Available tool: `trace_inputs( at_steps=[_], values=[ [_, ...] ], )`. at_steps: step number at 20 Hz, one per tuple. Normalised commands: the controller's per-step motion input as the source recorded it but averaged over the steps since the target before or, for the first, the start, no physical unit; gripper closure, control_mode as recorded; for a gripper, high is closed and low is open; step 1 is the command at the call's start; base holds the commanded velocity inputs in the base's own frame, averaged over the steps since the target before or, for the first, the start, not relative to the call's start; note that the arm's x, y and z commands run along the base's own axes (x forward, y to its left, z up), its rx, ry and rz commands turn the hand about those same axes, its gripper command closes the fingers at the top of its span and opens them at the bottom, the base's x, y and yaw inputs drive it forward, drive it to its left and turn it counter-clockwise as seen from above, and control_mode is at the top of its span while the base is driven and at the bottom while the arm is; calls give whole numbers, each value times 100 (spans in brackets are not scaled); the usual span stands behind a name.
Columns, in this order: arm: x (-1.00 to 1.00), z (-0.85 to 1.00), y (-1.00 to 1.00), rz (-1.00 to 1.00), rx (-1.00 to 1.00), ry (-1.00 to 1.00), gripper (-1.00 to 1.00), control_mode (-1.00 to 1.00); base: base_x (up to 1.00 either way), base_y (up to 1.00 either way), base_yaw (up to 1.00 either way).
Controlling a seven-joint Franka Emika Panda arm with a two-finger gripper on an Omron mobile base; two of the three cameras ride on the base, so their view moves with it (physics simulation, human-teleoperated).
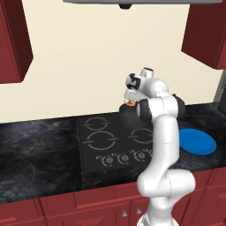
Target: Retrieve the frozen meat and place it in the pot on a burner. Then turn the burner on.
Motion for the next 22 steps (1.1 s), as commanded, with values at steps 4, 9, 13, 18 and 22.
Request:
trace_inputs(
  at_steps=[4, 9, 13, 18, 22],
  values=[
    [27, 24, 12, 2, -52, -10, -100, -100, 0, 0, 0],
    [-3, 62, 7, 2, -5, -8, -100, -100, 0, 0, 0],
    [12, -100, -4, 0, -14, 2, -100, -100, 0, 0, 0],
    [-8, 5, -5, 0, 4, 10, -100, -100, 0, 0, 0],
    [9, -9, 0, -1, 3, 40, -100, -100, 0, 0, 0]
  ],
)
